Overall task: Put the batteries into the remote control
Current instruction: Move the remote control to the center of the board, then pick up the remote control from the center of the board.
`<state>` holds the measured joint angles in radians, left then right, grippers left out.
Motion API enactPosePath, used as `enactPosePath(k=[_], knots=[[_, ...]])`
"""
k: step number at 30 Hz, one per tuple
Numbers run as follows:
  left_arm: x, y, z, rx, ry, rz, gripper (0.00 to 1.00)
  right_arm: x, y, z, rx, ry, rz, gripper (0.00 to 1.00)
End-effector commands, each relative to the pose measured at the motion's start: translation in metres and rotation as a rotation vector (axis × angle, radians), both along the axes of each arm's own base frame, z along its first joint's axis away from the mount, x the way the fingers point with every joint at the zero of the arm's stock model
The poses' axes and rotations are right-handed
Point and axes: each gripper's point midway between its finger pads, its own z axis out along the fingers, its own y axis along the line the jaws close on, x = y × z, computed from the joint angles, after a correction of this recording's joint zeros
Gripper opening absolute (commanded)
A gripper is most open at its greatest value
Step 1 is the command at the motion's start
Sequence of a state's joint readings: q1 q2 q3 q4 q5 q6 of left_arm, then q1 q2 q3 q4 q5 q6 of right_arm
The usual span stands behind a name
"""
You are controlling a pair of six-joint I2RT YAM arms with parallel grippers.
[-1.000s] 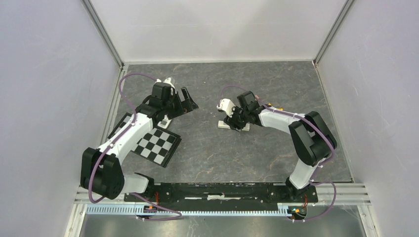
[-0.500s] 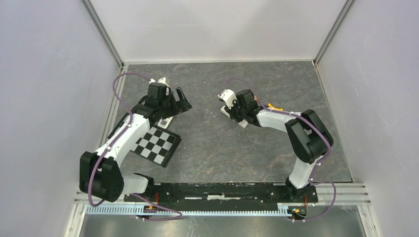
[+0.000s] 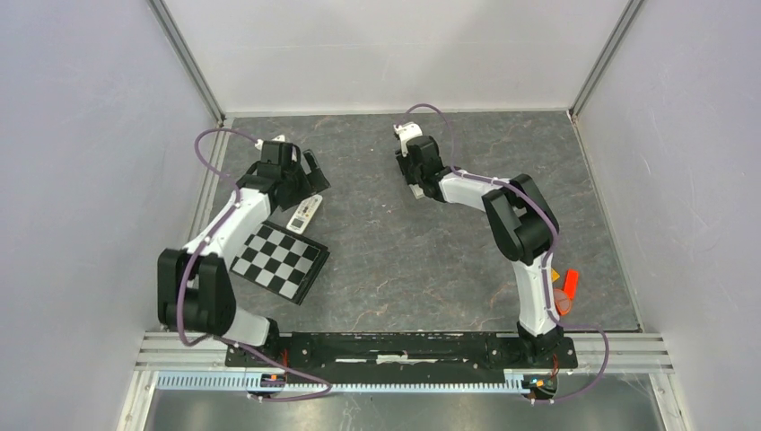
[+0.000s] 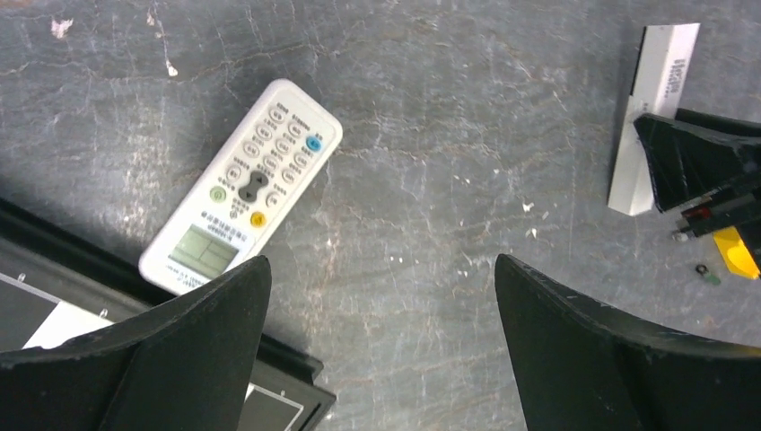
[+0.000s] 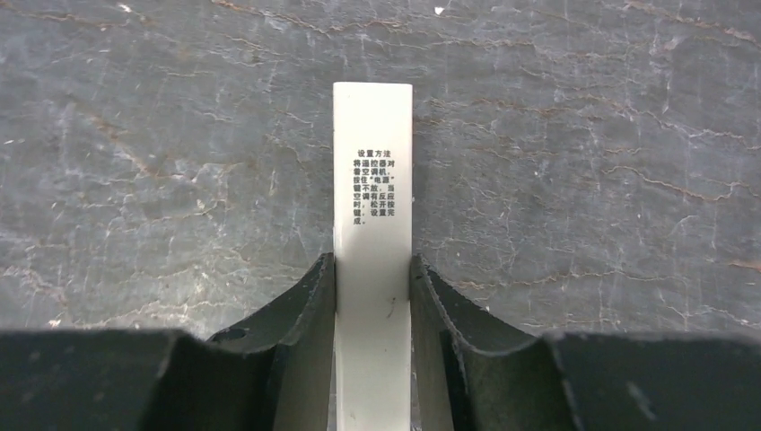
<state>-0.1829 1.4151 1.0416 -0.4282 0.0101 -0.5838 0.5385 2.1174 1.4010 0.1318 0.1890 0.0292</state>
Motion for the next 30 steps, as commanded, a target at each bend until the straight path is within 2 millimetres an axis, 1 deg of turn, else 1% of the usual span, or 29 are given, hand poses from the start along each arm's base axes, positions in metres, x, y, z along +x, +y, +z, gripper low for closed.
enactPosePath(k=[1,2,5,7,9,12,14,16,19,23,25,30], knots=[[0.033,-0.005,0.002,-0.038,0.0,0.029,1.0,0.015,-0.005,0.002,0.034,0.002,-0.091,0.4],[0.038,-0.003,-0.002,-0.031,0.01,0.037,1.0,0.015,-0.005,0.001,0.036,0.006,-0.092,0.43],[0.053,0.003,-0.019,-0.009,0.043,0.056,1.0,0.015,-0.006,0.006,0.053,-0.001,-0.078,0.59],[0.062,0.02,-0.034,0.036,0.068,0.113,1.0,0.015,-0.004,0.016,0.074,-0.022,-0.06,0.68],[0.07,0.035,-0.042,0.053,0.077,0.156,1.0,0.016,-0.006,0.032,0.097,-0.039,-0.051,0.74],[0.077,0.056,-0.058,0.06,0.102,0.224,1.0,0.011,-0.012,0.047,0.147,-0.032,-0.041,0.81],[0.078,0.062,-0.069,0.044,0.126,0.242,1.0,0.004,-0.017,0.055,0.181,-0.024,-0.029,0.84],[0.072,0.057,-0.079,0.022,0.159,0.227,1.0,-0.006,-0.022,0.062,0.201,-0.02,-0.021,0.86],[0.059,0.04,-0.088,-0.03,0.177,0.179,1.0,-0.02,-0.031,0.063,0.211,-0.003,-0.021,0.89],[0.036,0.024,-0.099,0.014,0.213,0.105,1.0,-0.033,-0.034,0.066,0.25,0.017,-0.018,0.9],[0.029,0.022,-0.105,0.061,0.223,0.088,1.0,-0.038,-0.029,0.066,0.27,0.033,0.007,0.91],[0.011,0.007,-0.113,0.188,0.259,0.025,1.0,-0.047,-0.034,0.062,0.268,0.049,-0.004,0.91]])
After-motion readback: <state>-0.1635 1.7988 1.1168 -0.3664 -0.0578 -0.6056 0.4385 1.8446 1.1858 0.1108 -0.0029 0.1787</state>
